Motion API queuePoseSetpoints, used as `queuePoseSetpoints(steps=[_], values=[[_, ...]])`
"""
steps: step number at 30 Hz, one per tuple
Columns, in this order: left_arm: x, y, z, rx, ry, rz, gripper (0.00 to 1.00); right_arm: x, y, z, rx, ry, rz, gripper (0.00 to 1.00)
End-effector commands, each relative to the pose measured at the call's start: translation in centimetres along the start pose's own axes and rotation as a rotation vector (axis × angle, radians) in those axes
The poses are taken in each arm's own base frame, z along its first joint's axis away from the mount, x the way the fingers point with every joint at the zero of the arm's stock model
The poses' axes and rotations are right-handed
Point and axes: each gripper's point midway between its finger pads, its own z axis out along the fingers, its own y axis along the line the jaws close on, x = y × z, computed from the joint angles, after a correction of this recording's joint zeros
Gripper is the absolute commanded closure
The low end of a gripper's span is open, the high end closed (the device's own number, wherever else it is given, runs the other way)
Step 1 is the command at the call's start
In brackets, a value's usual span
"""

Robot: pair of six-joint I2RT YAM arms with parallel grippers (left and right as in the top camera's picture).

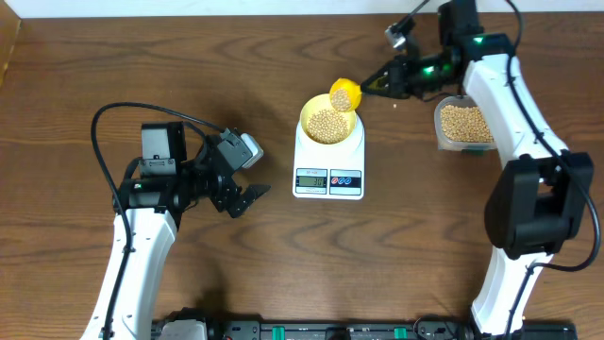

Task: Scoop item into bowl and weigh 50g on scale
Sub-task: 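Lift the scoop and carry it left over the yellow bowl, then tip the scoop to pour soybeans into the yellow bowl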

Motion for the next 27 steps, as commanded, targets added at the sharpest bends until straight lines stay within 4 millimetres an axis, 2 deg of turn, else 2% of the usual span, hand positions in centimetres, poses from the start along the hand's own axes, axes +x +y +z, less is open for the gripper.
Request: queuePoseSetpoints(steps=[1, 7, 12, 19, 27], values=[[-0.1, -0.2, -0.2, 0.006, -0.014, -0.001, 0.05, 0.5, 0.6, 1.6, 0.070, 0.025, -0.049, 0.99], [-0.1, -0.2, -0.2, 0.006, -0.014, -0.001, 0.05, 0.9, 1.0, 3.1, 0.175, 0.054, -0.120, 0.99], [-0.1, -0.2, -0.2, 0.006, -0.014, -0.001, 0.05, 0.9, 0.9, 2.6, 0.322, 0.085, -0.199, 0.99], [-0.1, -0.2, -0.2, 0.006, -0.014, -0.001, 0.05, 1.2, 1.6, 3.1, 0.385, 0.121, -0.308, 0.99], [-0.1, -0.2, -0.2, 0.006, -0.014, -0.001, 0.05, 0.1, 2.9, 2.9, 0.526, 0.120, -0.453, 0.99]])
